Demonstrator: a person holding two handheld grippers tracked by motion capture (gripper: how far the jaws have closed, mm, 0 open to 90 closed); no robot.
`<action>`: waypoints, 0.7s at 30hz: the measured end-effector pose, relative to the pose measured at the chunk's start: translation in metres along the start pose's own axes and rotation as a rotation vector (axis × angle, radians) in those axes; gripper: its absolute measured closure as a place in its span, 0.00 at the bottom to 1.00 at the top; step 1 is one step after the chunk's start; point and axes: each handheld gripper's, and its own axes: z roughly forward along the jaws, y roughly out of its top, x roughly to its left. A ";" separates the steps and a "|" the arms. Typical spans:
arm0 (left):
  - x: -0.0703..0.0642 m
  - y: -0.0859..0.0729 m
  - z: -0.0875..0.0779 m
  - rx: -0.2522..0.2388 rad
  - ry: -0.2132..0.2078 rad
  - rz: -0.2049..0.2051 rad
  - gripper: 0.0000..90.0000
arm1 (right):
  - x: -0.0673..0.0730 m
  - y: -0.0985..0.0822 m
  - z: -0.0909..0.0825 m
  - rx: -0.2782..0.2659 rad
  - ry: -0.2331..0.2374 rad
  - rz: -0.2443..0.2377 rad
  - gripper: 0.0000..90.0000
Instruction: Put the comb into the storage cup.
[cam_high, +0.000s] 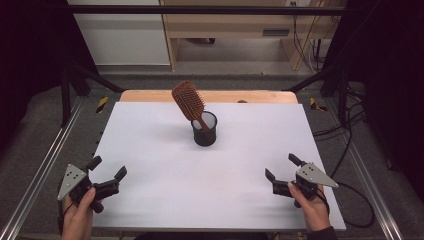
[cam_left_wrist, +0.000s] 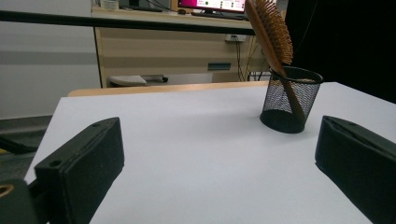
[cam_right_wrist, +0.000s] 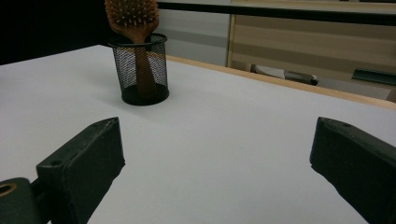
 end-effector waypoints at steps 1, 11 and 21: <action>-0.001 -0.001 0.000 0.000 -0.004 -0.004 0.02 | 0.000 0.000 0.000 0.001 0.002 -0.002 0.04; -0.007 -0.006 0.000 -0.003 -0.039 -0.024 0.02 | 0.002 0.000 0.001 0.001 0.012 -0.008 0.04; -0.015 -0.007 -0.003 -0.022 -0.061 -0.027 0.02 | 0.006 -0.002 0.005 0.025 0.030 -0.032 0.04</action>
